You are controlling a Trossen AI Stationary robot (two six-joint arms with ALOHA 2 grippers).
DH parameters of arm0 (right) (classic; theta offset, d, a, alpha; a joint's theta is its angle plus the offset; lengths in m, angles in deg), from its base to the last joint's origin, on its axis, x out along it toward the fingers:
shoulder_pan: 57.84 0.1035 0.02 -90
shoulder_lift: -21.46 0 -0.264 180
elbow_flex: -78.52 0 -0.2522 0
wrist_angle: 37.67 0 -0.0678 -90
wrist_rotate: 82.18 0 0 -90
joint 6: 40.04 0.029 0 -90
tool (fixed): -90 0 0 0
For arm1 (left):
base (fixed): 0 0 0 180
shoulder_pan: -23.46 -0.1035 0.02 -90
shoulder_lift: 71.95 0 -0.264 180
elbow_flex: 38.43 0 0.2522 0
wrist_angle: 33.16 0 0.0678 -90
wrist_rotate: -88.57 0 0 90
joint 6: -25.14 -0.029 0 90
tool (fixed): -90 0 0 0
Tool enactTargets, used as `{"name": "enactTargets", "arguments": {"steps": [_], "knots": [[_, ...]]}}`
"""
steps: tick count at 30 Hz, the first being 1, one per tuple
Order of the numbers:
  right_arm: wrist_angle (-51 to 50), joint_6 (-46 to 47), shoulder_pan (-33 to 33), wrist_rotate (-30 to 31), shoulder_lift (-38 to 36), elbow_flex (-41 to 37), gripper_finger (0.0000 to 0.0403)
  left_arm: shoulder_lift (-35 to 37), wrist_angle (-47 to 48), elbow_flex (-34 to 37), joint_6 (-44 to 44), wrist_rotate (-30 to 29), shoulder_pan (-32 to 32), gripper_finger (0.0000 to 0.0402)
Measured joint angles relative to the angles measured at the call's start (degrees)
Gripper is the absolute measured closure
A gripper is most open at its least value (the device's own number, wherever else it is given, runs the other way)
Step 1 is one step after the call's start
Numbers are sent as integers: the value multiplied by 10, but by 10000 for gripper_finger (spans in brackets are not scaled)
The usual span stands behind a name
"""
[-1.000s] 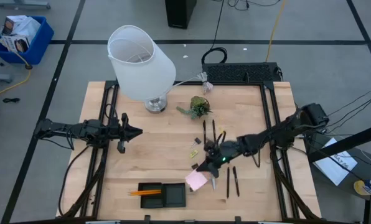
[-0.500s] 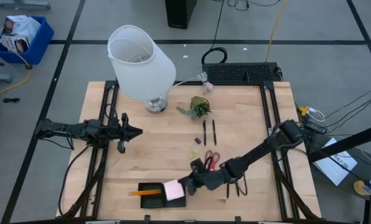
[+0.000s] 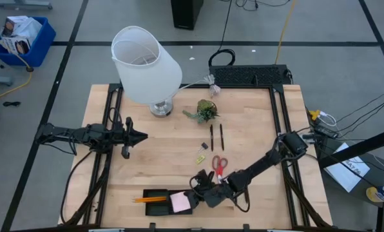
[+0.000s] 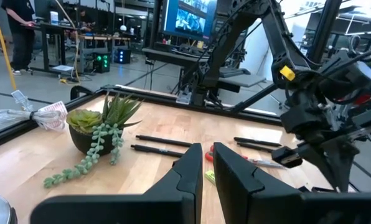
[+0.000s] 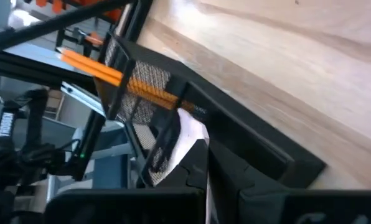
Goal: Pick and place office supplies into organizer
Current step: Put the pink sticky note into the mesh desk organizer, then put the red scissors into the mesh desk organizer
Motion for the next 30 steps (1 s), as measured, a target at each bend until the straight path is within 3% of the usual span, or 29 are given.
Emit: {"name": "enactTargets", "arguments": {"steps": [9, 21, 30], "knots": [[13, -3, 0, 0, -1, 0, 371, 0, 0, 0, 0, 0, 0, 360], [17, -24, 0, 0, -2, 0, 264, 0, -1, 0, 0, 0, 0, 360], [-8, -83, -34, -13, -39, 0, 268, 0, -1, 0, 0, 0, 0, 360]]}}
